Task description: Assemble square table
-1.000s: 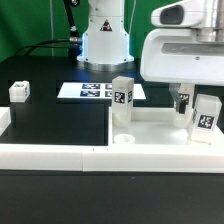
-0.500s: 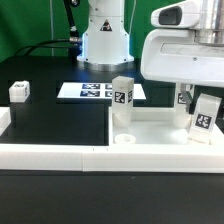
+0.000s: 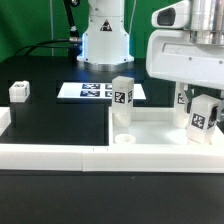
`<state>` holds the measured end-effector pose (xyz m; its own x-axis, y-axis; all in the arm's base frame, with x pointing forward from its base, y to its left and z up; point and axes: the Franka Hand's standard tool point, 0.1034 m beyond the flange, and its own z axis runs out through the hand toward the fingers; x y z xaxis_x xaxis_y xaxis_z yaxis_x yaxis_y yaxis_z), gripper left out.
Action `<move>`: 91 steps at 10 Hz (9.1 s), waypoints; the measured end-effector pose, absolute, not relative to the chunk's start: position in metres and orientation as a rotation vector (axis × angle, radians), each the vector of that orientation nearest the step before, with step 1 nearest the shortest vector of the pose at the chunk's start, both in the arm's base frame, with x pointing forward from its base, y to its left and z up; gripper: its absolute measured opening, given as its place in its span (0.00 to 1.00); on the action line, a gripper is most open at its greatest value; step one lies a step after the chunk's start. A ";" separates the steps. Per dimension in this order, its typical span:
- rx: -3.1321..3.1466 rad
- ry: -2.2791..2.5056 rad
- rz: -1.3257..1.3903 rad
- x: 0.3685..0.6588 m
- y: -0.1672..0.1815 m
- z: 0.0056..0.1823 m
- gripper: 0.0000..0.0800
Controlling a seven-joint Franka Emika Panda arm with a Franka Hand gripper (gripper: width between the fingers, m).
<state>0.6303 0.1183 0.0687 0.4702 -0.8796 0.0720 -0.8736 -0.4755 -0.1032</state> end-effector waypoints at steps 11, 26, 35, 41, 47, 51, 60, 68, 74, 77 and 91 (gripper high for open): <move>-2.655 1.356 -0.164 0.630 0.116 0.063 0.80; -2.873 1.196 -0.107 0.634 0.113 0.069 0.36; -2.131 2.193 0.014 0.628 0.106 0.068 0.51; -2.680 1.416 -0.139 0.630 0.111 0.070 0.81; -3.053 0.505 -0.205 0.634 0.114 0.073 0.81; -2.974 0.811 -0.194 0.634 0.113 0.072 0.36; -1.952 2.292 0.001 0.626 0.105 0.071 0.37; -1.501 2.615 0.044 0.622 0.101 0.070 0.37; -1.457 2.577 -0.035 0.620 0.100 0.071 0.38; -1.464 2.574 -0.035 0.620 0.100 0.071 0.65; -1.617 2.379 -0.055 0.621 0.089 0.113 0.81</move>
Offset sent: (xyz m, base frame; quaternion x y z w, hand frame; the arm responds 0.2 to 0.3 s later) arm 0.0115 0.0097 0.0029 0.0881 -0.1010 0.3840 0.9136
